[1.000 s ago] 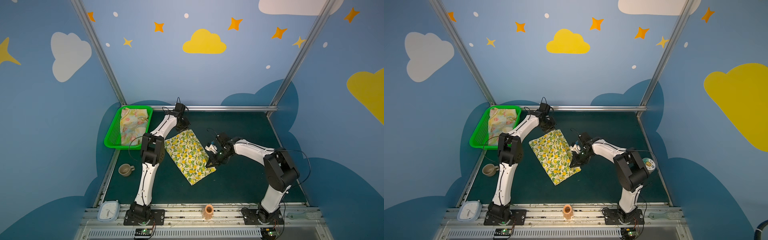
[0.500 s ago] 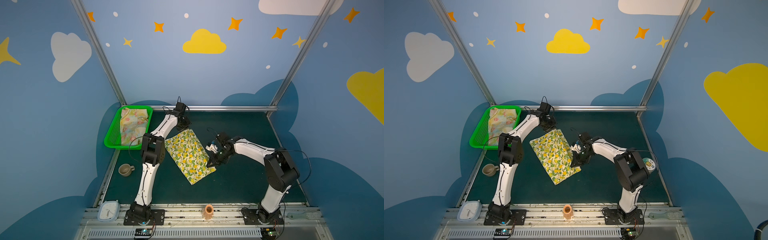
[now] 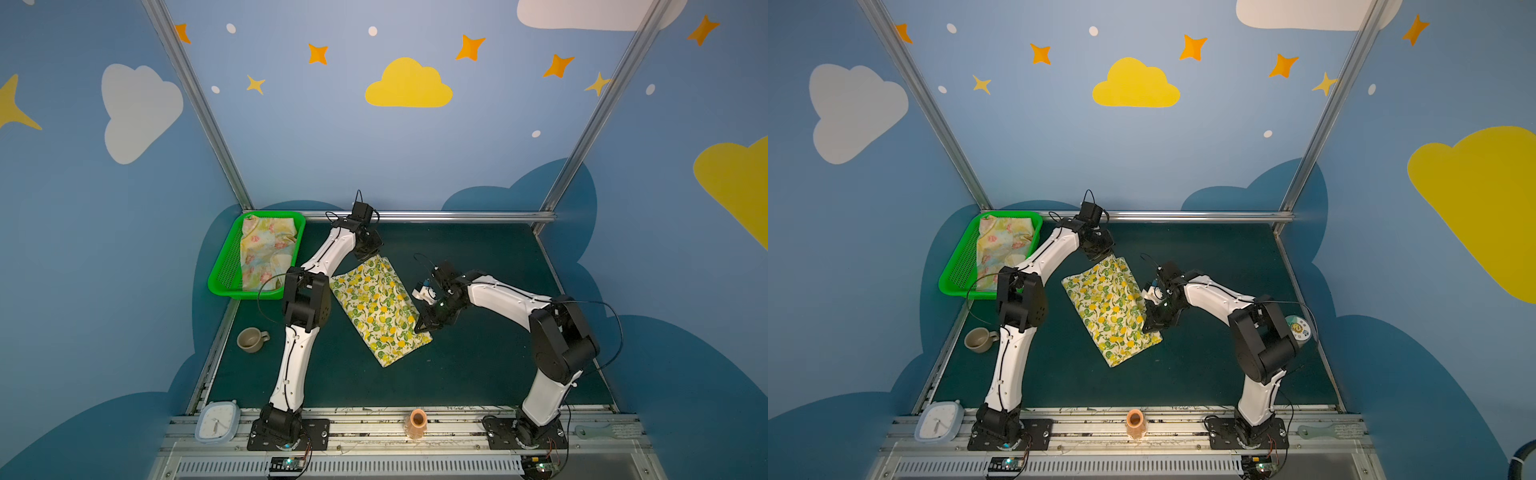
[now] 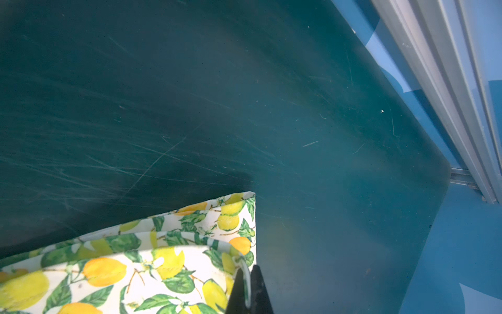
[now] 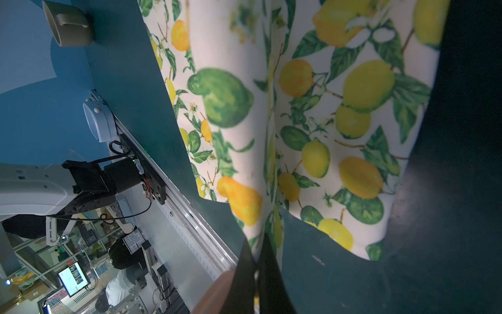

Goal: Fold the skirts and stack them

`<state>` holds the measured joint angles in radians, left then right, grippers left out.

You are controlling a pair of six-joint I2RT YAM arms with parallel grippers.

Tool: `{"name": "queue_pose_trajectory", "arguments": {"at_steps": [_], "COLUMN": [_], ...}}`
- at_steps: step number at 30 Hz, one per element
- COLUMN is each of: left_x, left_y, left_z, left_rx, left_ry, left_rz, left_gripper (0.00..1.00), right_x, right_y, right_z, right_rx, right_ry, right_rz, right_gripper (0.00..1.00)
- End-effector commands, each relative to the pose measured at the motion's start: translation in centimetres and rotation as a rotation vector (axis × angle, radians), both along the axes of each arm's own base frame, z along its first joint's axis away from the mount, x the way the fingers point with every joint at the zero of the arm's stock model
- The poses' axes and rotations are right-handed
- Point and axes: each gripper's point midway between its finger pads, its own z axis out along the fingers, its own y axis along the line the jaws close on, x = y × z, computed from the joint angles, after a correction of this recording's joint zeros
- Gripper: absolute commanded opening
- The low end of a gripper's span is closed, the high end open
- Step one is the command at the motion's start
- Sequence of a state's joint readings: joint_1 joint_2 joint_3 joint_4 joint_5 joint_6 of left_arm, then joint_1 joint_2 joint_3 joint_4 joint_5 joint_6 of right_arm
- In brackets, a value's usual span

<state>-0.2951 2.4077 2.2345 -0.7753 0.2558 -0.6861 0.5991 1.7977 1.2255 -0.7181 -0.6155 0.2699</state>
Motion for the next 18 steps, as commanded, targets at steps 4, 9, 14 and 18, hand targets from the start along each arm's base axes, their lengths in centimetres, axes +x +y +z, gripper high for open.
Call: {"name": "queue_pose_trajectory", "arguments": {"at_steps": [4,9,14,18], "left_x": [1.6,1.7,1.9,1.8], "left_y": [0.7,0.5,0.2,0.1], "left_z": [-1.6,-2.5,-3.3,-3.7], "left_rx": [0.010,0.007,0.000,0.000], "left_ry": [-0.013,0.005,0.022,0.028], "left_rz": [0.038,0.038,0.026,0.021], "left_gripper": [0.04,0.04,0.04,0.04], "right_x": [-0.6,-0.5,-0.3,-0.2], "right_y": [-0.7,-0.7,-0.6,-0.7], "right_z": [0.7,0.3,-0.2,-0.5], "right_rx": [-0.037,-0.044,-0.054,-0.062], "right_ry": [0.010,0.015,0.024,0.027], "right_rz": [0.023,0.024,0.026,0.025], "right_gripper": [0.00,0.00,0.00,0.00]}}
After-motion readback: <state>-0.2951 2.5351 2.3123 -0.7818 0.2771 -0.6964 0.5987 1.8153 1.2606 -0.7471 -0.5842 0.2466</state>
